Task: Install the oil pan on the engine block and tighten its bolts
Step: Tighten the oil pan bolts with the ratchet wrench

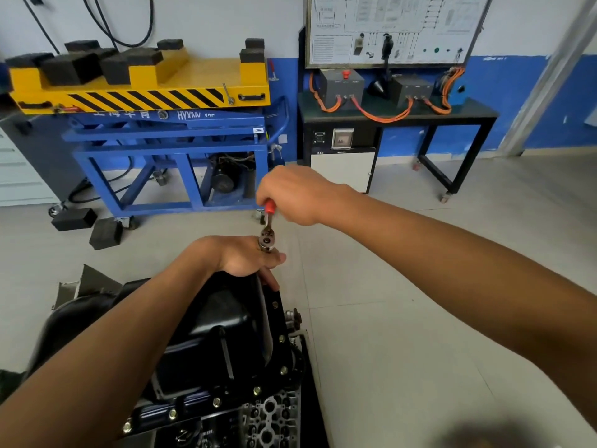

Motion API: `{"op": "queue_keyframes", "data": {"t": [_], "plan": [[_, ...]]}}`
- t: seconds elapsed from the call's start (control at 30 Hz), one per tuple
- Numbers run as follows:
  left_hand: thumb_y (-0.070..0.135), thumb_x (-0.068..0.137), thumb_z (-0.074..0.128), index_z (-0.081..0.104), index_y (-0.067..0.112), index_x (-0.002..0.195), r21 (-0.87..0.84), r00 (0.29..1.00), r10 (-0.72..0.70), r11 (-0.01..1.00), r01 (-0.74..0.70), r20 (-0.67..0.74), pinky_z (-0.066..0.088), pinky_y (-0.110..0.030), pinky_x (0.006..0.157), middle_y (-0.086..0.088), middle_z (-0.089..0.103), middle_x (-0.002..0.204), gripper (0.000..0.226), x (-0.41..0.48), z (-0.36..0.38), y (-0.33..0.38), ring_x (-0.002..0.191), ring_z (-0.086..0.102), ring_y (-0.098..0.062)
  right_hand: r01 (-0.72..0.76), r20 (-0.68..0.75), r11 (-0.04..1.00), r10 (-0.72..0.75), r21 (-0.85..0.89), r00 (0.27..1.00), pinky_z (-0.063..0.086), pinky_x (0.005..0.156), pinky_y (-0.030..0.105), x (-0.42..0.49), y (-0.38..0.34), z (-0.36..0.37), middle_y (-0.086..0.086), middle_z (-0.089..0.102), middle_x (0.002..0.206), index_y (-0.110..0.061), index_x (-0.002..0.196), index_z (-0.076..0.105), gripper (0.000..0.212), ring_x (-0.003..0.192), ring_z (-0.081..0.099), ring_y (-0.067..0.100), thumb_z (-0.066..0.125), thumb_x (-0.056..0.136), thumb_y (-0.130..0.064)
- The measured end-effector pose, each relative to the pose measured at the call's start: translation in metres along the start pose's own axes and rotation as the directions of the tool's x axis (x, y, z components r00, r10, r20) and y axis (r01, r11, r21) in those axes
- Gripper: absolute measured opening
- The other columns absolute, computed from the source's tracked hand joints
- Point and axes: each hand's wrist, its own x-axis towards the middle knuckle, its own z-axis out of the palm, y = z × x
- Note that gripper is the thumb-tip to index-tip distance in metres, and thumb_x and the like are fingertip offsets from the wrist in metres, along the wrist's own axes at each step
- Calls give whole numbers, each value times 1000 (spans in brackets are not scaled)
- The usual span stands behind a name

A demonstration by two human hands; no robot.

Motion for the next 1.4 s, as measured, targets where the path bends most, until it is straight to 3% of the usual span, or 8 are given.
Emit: {"op": "queue_keyframes", "data": {"t": [0.1, 0.27, 0.4, 0.57, 0.87, 1.1, 1.2, 1.4], "plan": [[54, 104, 35, 52, 27, 109, -11, 1000, 13, 1000, -13, 2, 25, -28, 104, 17, 76, 103, 33, -1, 1, 1, 108, 53, 5, 60, -75, 998, -62, -32, 995, 16, 51, 32, 5, -10, 11, 5, 38, 71, -15, 69, 41, 28, 63, 31, 24, 49, 66, 12], [56, 103, 38, 49, 27, 89, -88, 997, 44, 995, -50, -70, 31, -32, 97, 12, 78, 92, 34, -2, 4, -1, 102, 61, -5, -3, -59, 997, 8, 74, 998, 50, 69, 43, -15, 3, 22, 3, 60, 95, -11, 94, 63, 9, 90, 55, 26, 56, 89, -9], [53, 104, 38, 37, 21, 69, -160, 991, 99, 981, -113, -91, 31, -33, 71, 1, 72, 68, 48, -2, 4, -2, 95, 73, -10, -129, 58, 990, 125, 62, 990, 51, 61, 36, -47, 8, 8, 2, 58, 75, -13, 80, 63, 21, 73, 60, 25, 62, 90, -31], [34, 106, 43, 55, 15, 79, -76, 986, 99, 991, -109, -133, 39, -28, 73, 5, 71, 80, 35, -1, 5, -1, 85, 67, -10, -107, 389, 952, -13, 286, 921, 45, 44, 18, -75, -29, -7, -12, 54, 41, -23, 50, 62, 46, 43, 52, 3, 63, 90, -45], [15, 101, 46, 59, 22, 92, 195, 988, 30, 981, 0, -151, 42, -25, 69, 1, 60, 97, 17, -2, -2, -2, 81, 53, -10, -203, 319, 885, 66, 419, 946, 43, 50, 32, -63, -66, 6, -3, 47, 51, -16, 51, 49, 55, 51, 49, 16, 67, 85, -55], [40, 106, 43, 60, 18, 112, -50, 999, 19, 999, -21, -30, 37, -32, 105, 14, 77, 96, 28, 3, 0, -2, 113, 61, -11, -165, 481, 972, 65, 169, 874, 42, 47, 21, -60, -23, -9, -4, 56, 52, -12, 71, 72, 36, 52, 52, 12, 78, 79, -47], [55, 103, 39, 52, 21, 103, -34, 1000, 5, 999, -6, -21, 29, -35, 112, 16, 77, 100, 37, 6, -1, -3, 122, 56, -11, -176, 325, 984, 176, -30, 929, 42, 50, 28, -48, -9, -10, -1, 55, 60, -19, 65, 59, 27, 57, 51, 13, 78, 81, -30], [59, 102, 35, 49, 16, 139, -1, 999, -31, 1000, 31, -9, 25, -29, 104, 21, 75, 103, 58, 5, -1, -2, 118, 52, -5, -107, -3, 994, 107, -2, 994, 33, 55, 34, -4, -8, 6, 8, 40, 68, -14, 64, 49, 30, 62, 40, 27, 59, 75, 12]]}}
